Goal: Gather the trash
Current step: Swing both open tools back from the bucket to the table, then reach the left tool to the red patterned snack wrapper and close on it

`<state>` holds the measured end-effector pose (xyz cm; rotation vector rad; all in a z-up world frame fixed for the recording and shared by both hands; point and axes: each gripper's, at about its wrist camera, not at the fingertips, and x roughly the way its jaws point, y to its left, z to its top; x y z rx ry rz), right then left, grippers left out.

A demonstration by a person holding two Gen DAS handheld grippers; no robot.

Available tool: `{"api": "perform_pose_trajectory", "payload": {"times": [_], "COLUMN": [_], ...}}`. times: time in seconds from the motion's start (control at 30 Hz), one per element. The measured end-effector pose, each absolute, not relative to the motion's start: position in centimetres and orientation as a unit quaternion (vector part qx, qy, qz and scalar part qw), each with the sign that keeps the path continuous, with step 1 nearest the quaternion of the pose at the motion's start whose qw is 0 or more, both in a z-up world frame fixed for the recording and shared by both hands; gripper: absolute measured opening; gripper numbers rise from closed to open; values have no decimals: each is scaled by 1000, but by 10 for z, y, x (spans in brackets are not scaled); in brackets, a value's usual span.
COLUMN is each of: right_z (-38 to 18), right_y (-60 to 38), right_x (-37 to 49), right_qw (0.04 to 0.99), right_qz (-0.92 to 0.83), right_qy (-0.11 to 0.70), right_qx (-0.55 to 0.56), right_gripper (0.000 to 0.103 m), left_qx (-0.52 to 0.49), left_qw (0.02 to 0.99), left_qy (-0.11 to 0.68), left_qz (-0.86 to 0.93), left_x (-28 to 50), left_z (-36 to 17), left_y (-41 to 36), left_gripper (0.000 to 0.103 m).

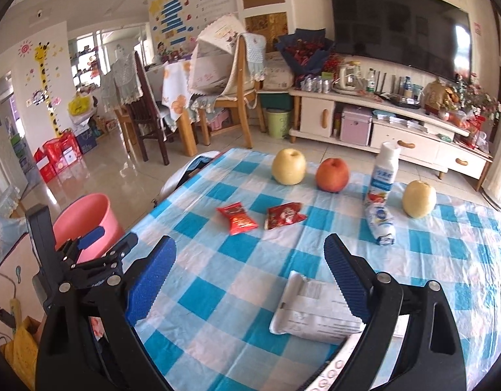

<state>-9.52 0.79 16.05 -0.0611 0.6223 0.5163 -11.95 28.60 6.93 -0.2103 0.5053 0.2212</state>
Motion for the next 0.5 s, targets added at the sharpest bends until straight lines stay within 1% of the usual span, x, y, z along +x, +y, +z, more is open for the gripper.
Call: {"api": "perform_pose_trajectory", "payload": {"times": [0.2,0.27,0.5], "right_z": [169,170,173], "right_y": [-26,-42,-109], "right_x": [-91,-87,-63], "right_qw": [935,938,947], "right_qz": [218,207,143], "right_qy": [279,277,285], "right_qx": [-27,-15,44], "right_gripper": [92,94,94], "left_qx": [-95,-91,-64], "left_qw": [956,956,956], "left_qy": [264,268,282], "left_qz": [82,72,42], "left_x": [-111,-108,-97], "left_z": [67,66,62], "left_y": [268,261,236], "left_gripper": [96,96,96]}}
